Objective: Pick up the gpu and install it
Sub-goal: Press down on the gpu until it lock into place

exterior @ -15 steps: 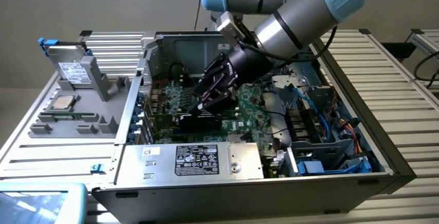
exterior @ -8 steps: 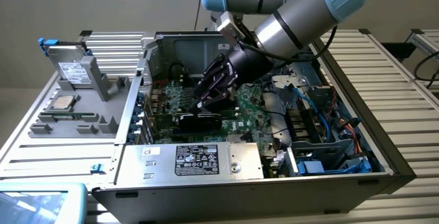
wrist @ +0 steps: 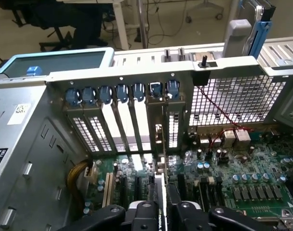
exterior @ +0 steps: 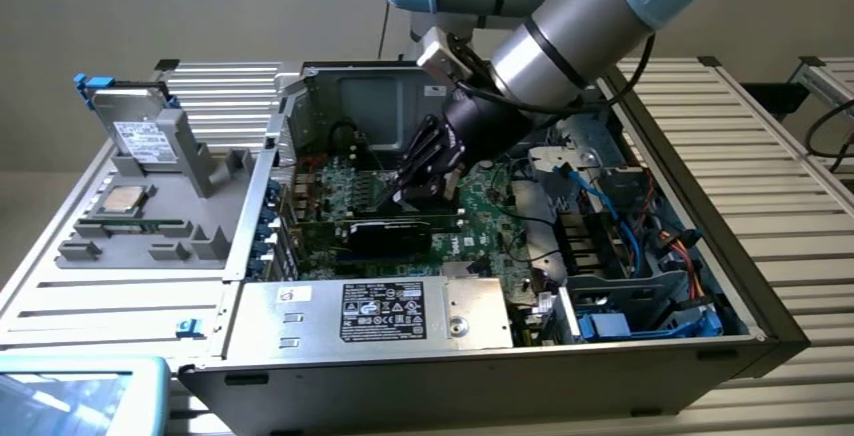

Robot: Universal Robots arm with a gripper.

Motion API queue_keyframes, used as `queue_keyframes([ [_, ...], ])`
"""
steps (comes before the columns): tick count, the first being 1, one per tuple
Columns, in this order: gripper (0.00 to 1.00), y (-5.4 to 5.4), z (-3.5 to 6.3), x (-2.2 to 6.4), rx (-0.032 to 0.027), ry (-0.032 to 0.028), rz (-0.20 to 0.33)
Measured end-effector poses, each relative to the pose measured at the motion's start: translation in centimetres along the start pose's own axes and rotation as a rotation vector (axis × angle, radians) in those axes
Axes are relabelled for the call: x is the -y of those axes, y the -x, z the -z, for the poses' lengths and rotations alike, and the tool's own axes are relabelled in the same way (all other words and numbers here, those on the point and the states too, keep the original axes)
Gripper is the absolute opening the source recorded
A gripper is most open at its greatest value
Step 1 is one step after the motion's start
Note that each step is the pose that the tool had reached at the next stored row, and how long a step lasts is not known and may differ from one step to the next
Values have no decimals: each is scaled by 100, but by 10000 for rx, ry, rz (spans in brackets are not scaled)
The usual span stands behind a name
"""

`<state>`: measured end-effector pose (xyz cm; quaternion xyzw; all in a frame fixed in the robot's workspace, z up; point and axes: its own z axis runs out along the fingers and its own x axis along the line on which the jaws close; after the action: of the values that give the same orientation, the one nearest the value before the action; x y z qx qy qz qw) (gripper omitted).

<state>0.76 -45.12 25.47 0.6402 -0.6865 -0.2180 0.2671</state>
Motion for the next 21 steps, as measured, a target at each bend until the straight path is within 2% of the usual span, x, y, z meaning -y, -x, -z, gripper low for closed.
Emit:
queue_keyframes([
  [2,13,22,6,-6,28,-309,-14],
  [4,12,46,10,-11,59,-649,-32],
  [8,12,93,20,-24,117,-1269,-64],
  [9,12,102,23,-31,128,-1384,-70],
  [10,12,109,29,-45,134,-1459,-75],
  [13,12,126,48,-87,149,-1628,-83],
  [15,12,136,49,-95,156,-1847,-102],
  [19,12,153,50,-109,163,-2354,-151],
  [20,12,158,51,-115,168,-2456,-161],
  [21,12,162,53,-125,168,-2529,-168],
])
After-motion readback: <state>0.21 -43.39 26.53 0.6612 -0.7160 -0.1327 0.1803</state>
